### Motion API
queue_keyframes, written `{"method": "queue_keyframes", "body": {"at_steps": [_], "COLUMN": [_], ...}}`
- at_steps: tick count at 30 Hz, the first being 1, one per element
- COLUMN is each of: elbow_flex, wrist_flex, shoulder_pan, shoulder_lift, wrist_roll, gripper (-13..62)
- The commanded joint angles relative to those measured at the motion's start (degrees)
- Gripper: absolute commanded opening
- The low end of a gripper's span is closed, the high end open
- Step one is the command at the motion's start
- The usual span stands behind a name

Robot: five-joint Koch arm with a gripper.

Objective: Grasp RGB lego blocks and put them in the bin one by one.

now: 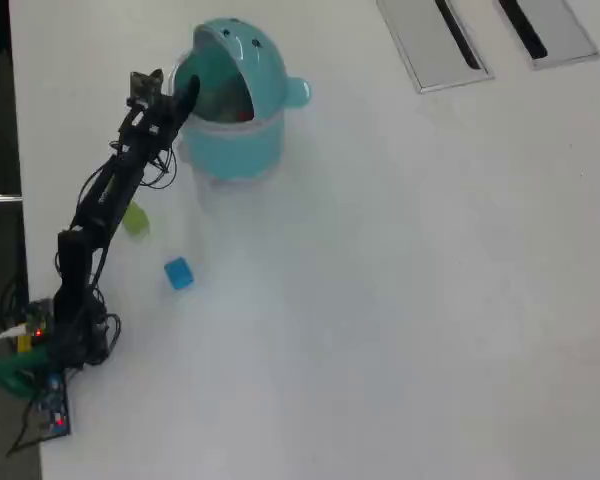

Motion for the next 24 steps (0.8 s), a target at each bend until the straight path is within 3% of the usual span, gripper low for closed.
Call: {"method": "queue_keyframes", "body": {"at_steps": [1,5,17,24], "elbow_flex": [-5.62,-3.52,26.89,36.74], "wrist_flex": [-1.32,4.75,9.58,11.16], "shoulder_pan": [-0.26,-1.23,-5.98,-9.4], "shoulder_lift": [3.34,7.29,28.21,35.16], "wrist_roll": [-0.97,-0.79,-0.35,-0.62], "gripper": [34.5,34.5,34.5,33.7]}}
